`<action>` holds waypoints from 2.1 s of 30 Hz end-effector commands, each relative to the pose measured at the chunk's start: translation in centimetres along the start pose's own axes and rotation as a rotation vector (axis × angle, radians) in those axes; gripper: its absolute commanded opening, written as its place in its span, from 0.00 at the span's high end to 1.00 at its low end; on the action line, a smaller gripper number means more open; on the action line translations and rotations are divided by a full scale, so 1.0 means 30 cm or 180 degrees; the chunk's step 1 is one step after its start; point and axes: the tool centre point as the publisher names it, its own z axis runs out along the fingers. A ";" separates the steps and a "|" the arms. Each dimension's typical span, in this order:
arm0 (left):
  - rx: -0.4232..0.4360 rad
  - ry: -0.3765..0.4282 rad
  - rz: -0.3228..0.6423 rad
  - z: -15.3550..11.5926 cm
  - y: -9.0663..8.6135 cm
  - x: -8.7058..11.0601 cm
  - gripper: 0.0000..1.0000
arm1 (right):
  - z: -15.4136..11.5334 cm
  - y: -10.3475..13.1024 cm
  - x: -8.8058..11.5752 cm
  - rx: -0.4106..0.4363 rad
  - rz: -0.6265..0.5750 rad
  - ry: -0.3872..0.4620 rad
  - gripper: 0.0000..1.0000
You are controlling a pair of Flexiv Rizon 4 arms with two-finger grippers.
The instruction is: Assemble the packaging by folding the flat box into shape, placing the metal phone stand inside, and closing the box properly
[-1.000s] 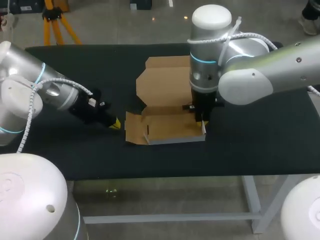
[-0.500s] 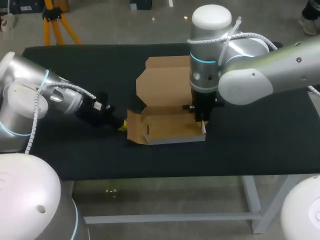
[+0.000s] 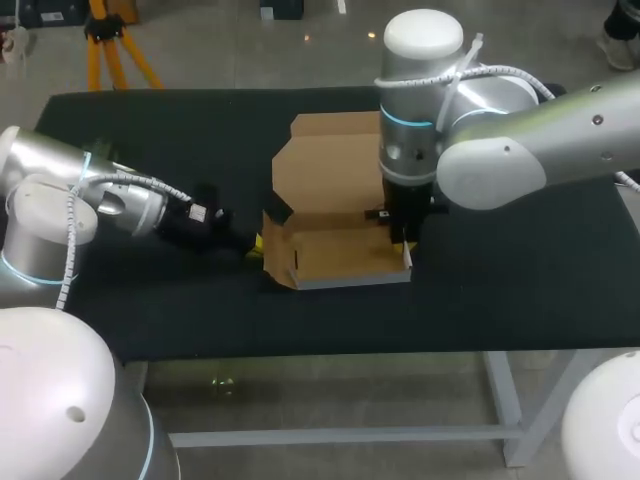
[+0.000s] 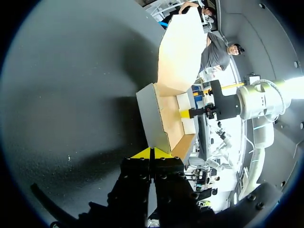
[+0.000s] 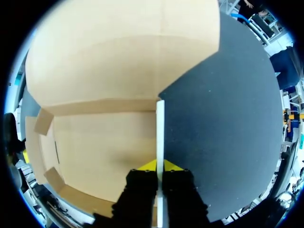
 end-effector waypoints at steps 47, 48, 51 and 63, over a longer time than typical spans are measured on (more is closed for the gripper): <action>0.0324 -0.0220 0.0012 0.128 -0.019 0.099 0.63 | -0.002 0.002 0.004 0.0010 0.0002 -0.0012 1.00; 0.0327 -0.0253 0.0004 0.132 -0.021 0.099 0.63 | -0.002 0.002 0.004 0.0010 0.0002 -0.0012 1.00; 0.0366 -0.0344 -0.0001 0.140 -0.027 0.101 0.61 | -0.002 0.002 0.004 0.0010 0.0002 -0.0012 1.00; 0.0565 -0.0650 -0.0043 0.149 -0.039 0.100 0.57 | -0.002 0.002 0.004 0.0010 0.0002 -0.0012 1.00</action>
